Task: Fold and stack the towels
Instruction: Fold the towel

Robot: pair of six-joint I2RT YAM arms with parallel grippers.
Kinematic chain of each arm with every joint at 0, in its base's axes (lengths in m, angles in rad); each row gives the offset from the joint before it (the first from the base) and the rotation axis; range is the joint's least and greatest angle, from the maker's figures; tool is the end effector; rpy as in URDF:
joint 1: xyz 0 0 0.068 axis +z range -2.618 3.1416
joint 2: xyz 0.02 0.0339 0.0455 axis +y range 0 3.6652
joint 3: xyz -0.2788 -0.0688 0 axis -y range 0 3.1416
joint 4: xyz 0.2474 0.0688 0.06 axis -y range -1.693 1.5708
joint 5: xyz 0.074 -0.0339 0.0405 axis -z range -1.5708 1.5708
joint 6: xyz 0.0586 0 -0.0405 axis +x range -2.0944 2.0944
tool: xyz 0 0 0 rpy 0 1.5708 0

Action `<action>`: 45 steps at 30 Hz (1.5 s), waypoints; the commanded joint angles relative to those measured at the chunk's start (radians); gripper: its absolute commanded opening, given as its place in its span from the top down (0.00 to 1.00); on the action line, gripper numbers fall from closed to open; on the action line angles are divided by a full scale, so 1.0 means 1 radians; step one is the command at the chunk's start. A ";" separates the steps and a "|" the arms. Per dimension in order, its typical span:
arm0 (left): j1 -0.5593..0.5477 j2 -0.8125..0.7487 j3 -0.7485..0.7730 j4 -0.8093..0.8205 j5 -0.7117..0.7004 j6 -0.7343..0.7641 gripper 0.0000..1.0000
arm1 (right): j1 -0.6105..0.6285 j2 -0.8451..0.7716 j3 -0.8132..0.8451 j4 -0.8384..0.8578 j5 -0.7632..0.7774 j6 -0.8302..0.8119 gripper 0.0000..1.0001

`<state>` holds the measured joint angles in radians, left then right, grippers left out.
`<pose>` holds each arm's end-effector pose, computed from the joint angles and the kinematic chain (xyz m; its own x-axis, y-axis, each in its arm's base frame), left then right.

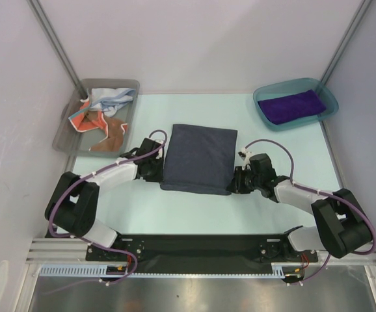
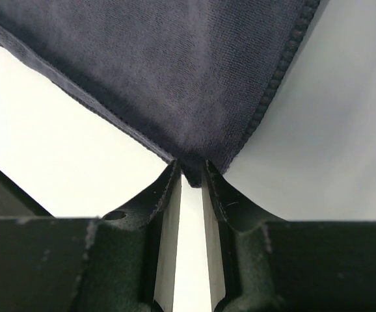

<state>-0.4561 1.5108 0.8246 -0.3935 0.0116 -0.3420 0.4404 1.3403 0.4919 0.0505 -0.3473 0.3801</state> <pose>0.2648 -0.1306 0.1645 -0.8952 0.0656 -0.4408 0.1540 0.9737 -0.1678 0.2222 0.1268 0.1466 -0.8298 -0.0054 -0.5580 -0.3316 0.8090 0.4853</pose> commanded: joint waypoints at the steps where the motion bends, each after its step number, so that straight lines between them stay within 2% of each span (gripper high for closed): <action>1: -0.007 -0.034 0.011 -0.039 -0.056 -0.041 0.76 | 0.003 -0.021 -0.003 -0.017 0.021 -0.015 0.76; 6: -0.010 -0.122 0.053 -0.028 -0.038 -0.032 0.68 | 0.003 -0.027 0.042 -0.047 0.005 -0.026 0.76; 9: -0.010 -0.146 0.085 0.016 0.048 -0.031 0.64 | 0.004 -0.046 0.076 -0.032 -0.022 -0.001 0.76; 13: -0.010 -0.080 0.102 0.088 0.181 -0.052 0.64 | 0.020 -0.012 0.114 0.005 -0.024 0.034 0.77; 16: -0.015 -0.011 0.111 0.082 0.195 -0.061 0.67 | 0.037 0.031 0.152 0.040 -0.028 0.039 0.77; 25: -0.121 0.022 0.010 0.062 0.079 -0.130 0.72 | 0.069 0.169 0.126 0.123 -0.091 0.034 0.77; 30: -0.159 0.005 -0.045 0.073 0.024 -0.166 0.74 | 0.069 0.149 0.106 0.065 -0.044 -0.004 0.78; 39: -0.216 -0.069 -0.048 0.016 -0.053 -0.202 0.74 | 0.067 0.097 0.105 -0.079 0.070 -0.040 0.78; 42: -0.216 -0.135 -0.027 -0.004 -0.084 -0.209 0.69 | 0.069 0.095 0.102 -0.090 0.082 -0.043 0.78; 43: -0.213 -0.155 -0.010 -0.021 -0.099 -0.207 0.64 | 0.069 0.099 0.103 -0.093 0.087 -0.043 0.78; 45: -0.208 -0.162 0.036 -0.057 -0.147 -0.198 0.59 | 0.067 0.108 0.109 -0.115 0.114 -0.044 0.78</action>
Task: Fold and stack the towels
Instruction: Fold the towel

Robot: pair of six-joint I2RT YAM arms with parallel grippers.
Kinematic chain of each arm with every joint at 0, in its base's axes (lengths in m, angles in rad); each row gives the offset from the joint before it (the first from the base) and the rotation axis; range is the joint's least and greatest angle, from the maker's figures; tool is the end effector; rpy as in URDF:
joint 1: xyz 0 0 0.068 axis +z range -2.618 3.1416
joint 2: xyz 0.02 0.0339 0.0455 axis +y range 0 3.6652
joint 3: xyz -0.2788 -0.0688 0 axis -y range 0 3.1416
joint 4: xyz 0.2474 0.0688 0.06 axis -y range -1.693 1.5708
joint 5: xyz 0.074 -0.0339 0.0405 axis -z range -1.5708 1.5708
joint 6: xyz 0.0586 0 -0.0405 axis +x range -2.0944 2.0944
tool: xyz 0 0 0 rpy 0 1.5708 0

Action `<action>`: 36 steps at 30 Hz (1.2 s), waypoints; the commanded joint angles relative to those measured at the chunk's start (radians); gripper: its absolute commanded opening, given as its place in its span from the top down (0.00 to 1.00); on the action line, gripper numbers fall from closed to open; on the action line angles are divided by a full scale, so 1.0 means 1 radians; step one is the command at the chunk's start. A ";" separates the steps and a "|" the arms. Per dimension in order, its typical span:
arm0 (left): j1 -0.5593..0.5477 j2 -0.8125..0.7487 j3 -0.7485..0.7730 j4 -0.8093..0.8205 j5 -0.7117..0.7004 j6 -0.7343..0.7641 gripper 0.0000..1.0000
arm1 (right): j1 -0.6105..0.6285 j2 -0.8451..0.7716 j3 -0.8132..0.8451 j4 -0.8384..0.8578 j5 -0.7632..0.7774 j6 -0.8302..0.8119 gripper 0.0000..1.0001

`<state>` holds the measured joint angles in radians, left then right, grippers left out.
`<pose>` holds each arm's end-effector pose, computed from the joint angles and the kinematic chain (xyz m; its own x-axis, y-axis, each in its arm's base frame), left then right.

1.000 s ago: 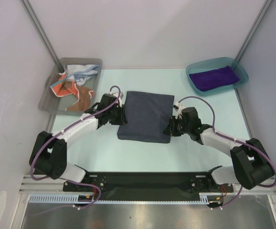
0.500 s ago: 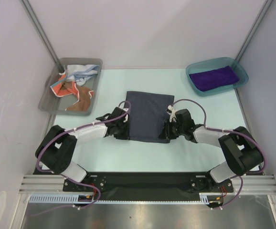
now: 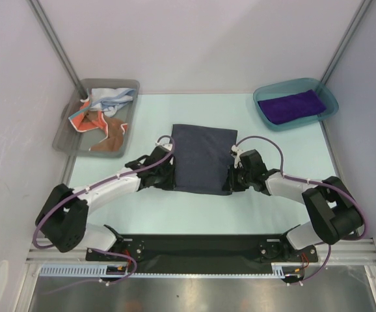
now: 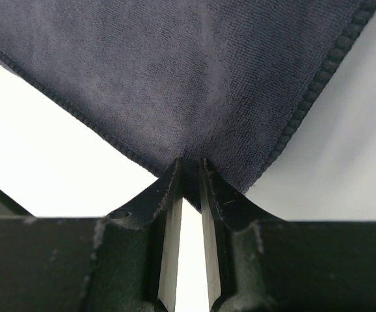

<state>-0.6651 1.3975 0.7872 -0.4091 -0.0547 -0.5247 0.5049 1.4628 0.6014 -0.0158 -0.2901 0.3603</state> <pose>0.2211 -0.1693 0.1826 -0.8775 0.0525 -0.4767 0.1781 0.9586 -0.2221 0.2368 0.1500 0.1420 -0.8496 -0.0836 -0.5207 -0.3463 0.8332 0.4312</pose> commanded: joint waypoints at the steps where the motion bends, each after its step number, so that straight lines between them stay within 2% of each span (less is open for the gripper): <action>1: 0.016 -0.045 0.082 -0.048 -0.083 -0.009 0.57 | 0.003 -0.012 0.004 -0.056 0.072 -0.023 0.78; 10: 0.197 -0.023 -0.041 0.088 0.107 -0.027 0.58 | 0.000 -0.024 0.029 -0.090 0.086 -0.021 0.78; 13: 0.209 -0.002 -0.062 0.115 0.127 -0.031 0.58 | 0.009 -0.077 0.037 -0.072 0.014 -0.055 0.75; 20: 0.226 0.057 -0.071 0.170 0.170 -0.051 0.59 | 0.023 -0.090 0.083 -0.145 0.016 -0.156 0.66; 23: 0.228 0.072 -0.069 0.173 0.179 -0.054 0.61 | 0.024 -0.084 0.098 -0.176 0.017 -0.146 0.64; 29: 0.228 0.063 -0.063 0.159 0.174 -0.055 0.80 | 0.040 -0.085 0.090 -0.197 0.039 -0.135 0.62; 33: 0.228 0.044 -0.048 0.125 0.168 -0.051 0.98 | 0.058 -0.059 0.101 -0.207 0.026 -0.149 0.61; 36: 0.228 0.040 -0.033 0.102 0.170 -0.052 1.00 | 0.075 -0.041 0.112 -0.214 0.048 -0.147 0.60</action>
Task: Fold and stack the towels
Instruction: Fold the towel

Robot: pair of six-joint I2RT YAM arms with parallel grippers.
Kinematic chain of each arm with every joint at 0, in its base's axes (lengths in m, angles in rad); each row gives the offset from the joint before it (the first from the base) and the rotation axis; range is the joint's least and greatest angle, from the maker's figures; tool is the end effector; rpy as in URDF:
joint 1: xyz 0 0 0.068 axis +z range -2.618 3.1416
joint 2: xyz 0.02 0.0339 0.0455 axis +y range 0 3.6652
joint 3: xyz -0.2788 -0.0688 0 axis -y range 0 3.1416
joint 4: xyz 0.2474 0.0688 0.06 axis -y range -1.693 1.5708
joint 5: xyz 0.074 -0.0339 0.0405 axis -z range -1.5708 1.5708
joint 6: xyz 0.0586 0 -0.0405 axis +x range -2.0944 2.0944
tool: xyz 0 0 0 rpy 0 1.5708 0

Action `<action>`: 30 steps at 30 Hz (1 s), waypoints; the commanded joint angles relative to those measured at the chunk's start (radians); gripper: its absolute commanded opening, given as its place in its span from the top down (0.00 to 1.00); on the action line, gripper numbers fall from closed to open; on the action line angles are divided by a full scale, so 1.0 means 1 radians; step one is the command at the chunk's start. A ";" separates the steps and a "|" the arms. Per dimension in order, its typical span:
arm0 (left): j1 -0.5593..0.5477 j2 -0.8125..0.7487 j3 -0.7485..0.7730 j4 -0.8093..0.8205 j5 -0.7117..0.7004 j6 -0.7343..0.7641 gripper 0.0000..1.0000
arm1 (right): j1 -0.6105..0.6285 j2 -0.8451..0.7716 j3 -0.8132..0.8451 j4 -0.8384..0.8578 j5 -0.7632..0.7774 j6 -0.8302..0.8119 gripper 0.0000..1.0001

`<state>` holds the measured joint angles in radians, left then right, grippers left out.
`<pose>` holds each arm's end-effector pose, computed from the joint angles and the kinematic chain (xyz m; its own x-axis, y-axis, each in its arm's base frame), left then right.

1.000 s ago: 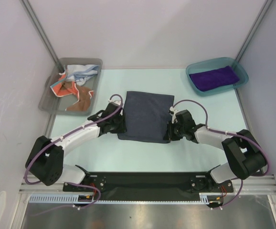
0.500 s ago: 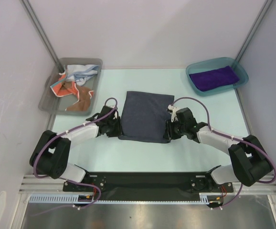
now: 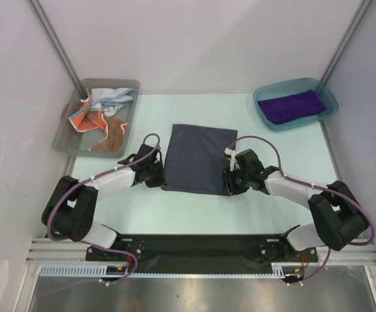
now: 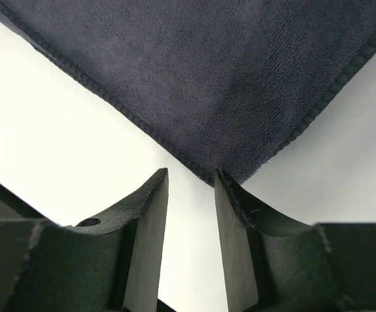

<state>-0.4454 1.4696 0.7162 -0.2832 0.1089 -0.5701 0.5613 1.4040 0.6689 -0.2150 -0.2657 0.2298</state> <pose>0.2505 -0.1267 0.1516 -0.9120 -0.1592 -0.3781 -0.0166 0.9353 -0.3535 0.2233 0.1585 0.1608 -0.8170 -0.2541 -0.5177 -0.4691 0.8149 0.3405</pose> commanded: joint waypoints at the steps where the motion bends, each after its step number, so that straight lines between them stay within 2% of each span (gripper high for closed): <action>1: 0.008 -0.037 0.045 -0.028 0.009 -0.007 1.00 | 0.019 0.026 0.047 -0.020 0.043 -0.014 0.60; 4: 0.007 -0.045 0.063 -0.065 0.000 -0.004 1.00 | 0.020 0.036 0.057 -0.027 0.075 -0.004 0.65; 8: 0.002 -0.072 0.075 -0.106 -0.020 0.004 1.00 | 0.020 0.046 0.061 -0.034 0.097 0.002 0.88; 14: -0.012 -0.114 0.043 -0.099 0.000 -0.025 0.99 | 0.020 0.044 0.063 -0.035 0.103 0.006 0.97; 21: -0.019 -0.092 -0.038 -0.047 0.006 -0.042 1.00 | 0.020 0.039 0.069 -0.070 0.125 0.017 0.98; 30: -0.046 -0.048 -0.050 -0.028 0.021 -0.045 1.00 | 0.019 0.009 0.129 -0.078 0.128 0.046 0.89</action>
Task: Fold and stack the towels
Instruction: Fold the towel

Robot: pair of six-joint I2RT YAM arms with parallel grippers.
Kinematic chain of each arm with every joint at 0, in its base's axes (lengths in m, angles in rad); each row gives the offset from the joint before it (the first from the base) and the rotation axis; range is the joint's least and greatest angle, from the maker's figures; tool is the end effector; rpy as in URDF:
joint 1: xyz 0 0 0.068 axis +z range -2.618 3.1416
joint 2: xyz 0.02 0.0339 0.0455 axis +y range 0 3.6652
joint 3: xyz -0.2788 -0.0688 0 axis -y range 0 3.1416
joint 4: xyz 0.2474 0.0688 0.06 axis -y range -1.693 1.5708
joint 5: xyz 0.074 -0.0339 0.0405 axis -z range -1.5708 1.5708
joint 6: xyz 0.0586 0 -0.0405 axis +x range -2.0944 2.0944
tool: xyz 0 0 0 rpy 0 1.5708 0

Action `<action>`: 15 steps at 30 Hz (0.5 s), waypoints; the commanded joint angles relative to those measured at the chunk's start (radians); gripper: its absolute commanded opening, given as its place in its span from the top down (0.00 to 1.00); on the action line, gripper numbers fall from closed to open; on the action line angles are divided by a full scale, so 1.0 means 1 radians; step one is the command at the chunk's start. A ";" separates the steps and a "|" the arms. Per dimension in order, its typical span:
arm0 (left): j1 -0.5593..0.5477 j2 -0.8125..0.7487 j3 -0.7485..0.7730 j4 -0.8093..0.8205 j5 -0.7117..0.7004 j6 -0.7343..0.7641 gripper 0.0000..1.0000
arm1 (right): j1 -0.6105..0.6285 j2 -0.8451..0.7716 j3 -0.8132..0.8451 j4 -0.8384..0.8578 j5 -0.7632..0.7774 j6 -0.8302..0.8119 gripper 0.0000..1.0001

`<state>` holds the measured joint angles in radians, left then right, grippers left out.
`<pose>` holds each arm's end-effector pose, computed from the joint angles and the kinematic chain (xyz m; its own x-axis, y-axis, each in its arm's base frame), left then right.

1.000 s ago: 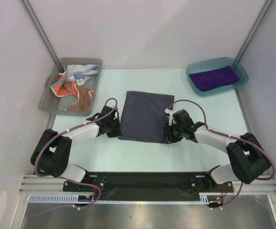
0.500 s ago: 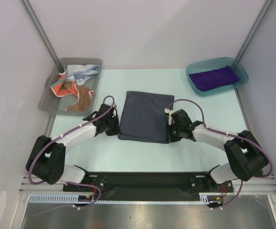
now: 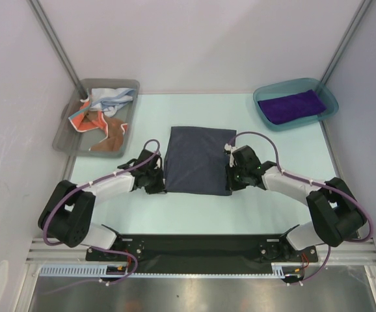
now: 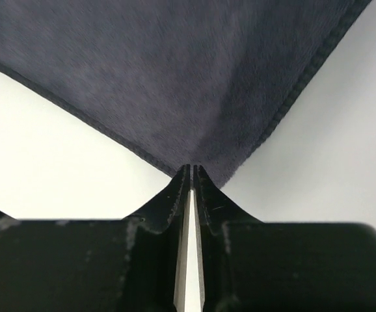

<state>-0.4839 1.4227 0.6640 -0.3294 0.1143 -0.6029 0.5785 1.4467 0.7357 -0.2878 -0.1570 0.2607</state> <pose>0.2280 -0.1274 0.1455 -0.9345 -0.1453 -0.3250 -0.0253 0.9377 -0.3464 0.2324 0.1627 0.1633 -0.8377 -0.2430 -0.4891 -0.4088 0.8728 0.2666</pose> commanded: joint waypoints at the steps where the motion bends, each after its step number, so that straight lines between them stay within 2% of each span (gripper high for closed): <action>1: -0.005 -0.001 0.011 0.010 0.013 -0.009 1.00 | 0.000 -0.032 0.082 -0.007 0.019 0.015 0.88; 2: -0.007 0.001 0.019 -0.022 -0.014 0.000 0.99 | 0.000 -0.032 0.091 -0.016 0.022 0.015 0.81; 3: -0.007 -0.004 0.029 -0.045 -0.036 0.003 0.83 | -0.002 -0.034 0.103 -0.022 0.024 0.017 0.79; 6: -0.001 -0.024 0.104 -0.144 -0.111 0.041 0.57 | -0.051 -0.028 0.166 -0.028 -0.039 -0.003 0.71; 9: 0.014 -0.005 0.258 -0.198 -0.174 0.136 0.52 | -0.163 0.018 0.269 -0.011 -0.123 -0.034 0.66; 10: 0.019 0.011 0.355 -0.200 -0.177 0.168 0.51 | -0.202 0.033 0.299 -0.004 -0.131 -0.063 0.65; 11: 0.024 0.037 0.409 -0.195 -0.183 0.245 0.50 | -0.225 0.053 0.348 0.025 -0.139 -0.073 0.63; 12: 0.033 0.095 0.515 -0.189 -0.211 0.280 0.50 | -0.239 0.072 0.373 0.045 -0.166 -0.087 0.62; 14: 0.047 0.178 0.621 -0.178 -0.217 0.374 0.49 | -0.307 0.150 0.410 0.111 -0.211 -0.092 0.60; 15: 0.069 0.274 0.741 -0.184 -0.193 0.396 0.49 | -0.328 0.182 0.466 0.119 -0.254 -0.084 0.59</action>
<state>-0.4538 1.5600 1.2037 -0.5285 -0.0486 -0.3748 0.3061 1.5475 1.1072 -0.2520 -0.2985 0.2077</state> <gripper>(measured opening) 0.505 0.403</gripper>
